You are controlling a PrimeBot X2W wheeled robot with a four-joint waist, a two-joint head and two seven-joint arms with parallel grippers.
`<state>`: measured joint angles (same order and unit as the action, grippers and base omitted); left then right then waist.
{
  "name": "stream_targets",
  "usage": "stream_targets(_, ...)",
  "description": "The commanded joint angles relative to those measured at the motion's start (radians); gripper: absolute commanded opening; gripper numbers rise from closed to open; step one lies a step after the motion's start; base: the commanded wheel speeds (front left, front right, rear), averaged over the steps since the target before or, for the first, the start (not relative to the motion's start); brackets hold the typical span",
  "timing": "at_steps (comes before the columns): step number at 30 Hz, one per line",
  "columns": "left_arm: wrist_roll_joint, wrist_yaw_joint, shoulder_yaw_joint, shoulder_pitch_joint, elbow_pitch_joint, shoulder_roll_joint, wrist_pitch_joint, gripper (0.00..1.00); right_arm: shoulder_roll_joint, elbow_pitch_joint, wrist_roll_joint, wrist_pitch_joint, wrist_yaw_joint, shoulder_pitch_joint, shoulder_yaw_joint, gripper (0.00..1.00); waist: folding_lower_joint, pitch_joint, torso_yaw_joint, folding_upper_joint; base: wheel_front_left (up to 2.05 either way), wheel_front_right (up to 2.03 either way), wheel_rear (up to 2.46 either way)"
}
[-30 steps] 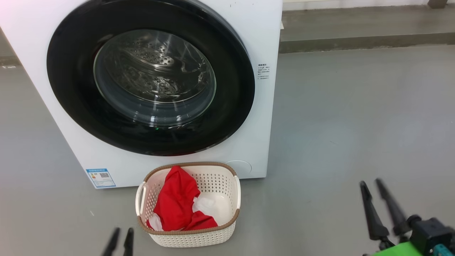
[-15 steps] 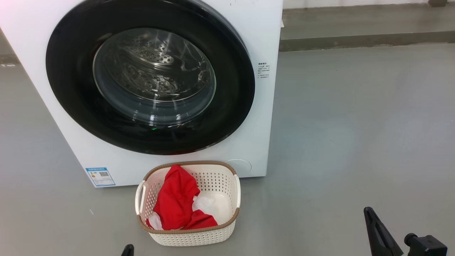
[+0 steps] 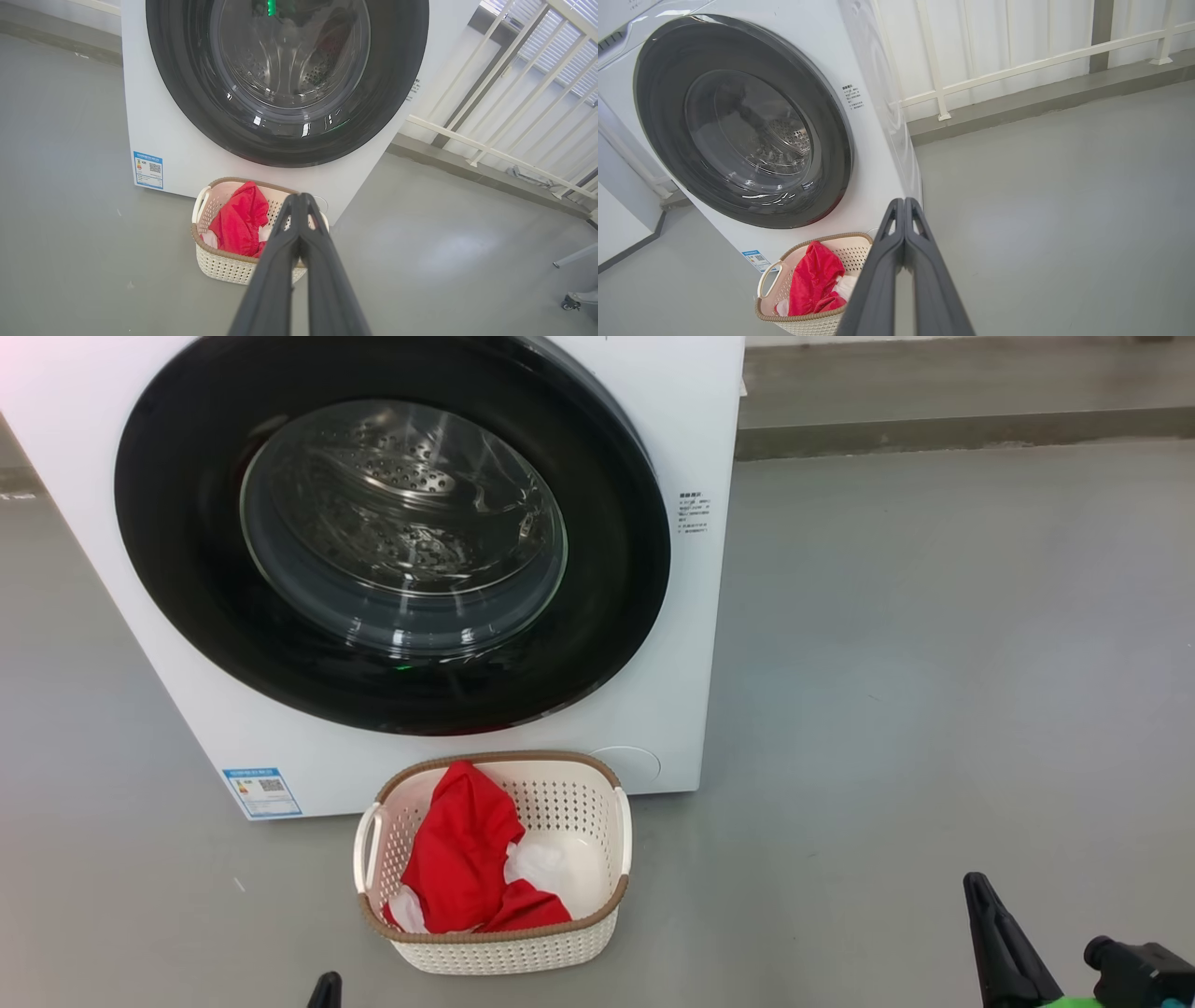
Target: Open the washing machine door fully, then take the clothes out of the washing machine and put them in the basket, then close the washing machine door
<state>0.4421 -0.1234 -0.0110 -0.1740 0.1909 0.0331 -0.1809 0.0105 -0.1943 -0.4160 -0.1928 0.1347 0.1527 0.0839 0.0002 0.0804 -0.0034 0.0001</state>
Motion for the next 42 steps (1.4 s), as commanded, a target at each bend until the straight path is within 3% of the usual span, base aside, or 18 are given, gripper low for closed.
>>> stream_targets(1, 0.032, -0.001, -0.016, 0.046, -0.019, 0.008, 0.007, 0.0, 0.012, 0.021, -0.034, 0.006, -0.001, -0.053, 0.002, 0.0, -0.0001, -0.001, 0.0, -0.0001, 0.0, 0.0, 0.0)
stream_targets(42, 0.497, -0.004, -0.052, 0.143, 0.011, 0.012, 0.125, 0.0, 0.023, -0.008, -0.509, 0.129, -0.002, -0.138, 0.014, 0.0, -0.0002, -0.035, 0.001, -0.0001, 0.0, 0.0, 0.0)
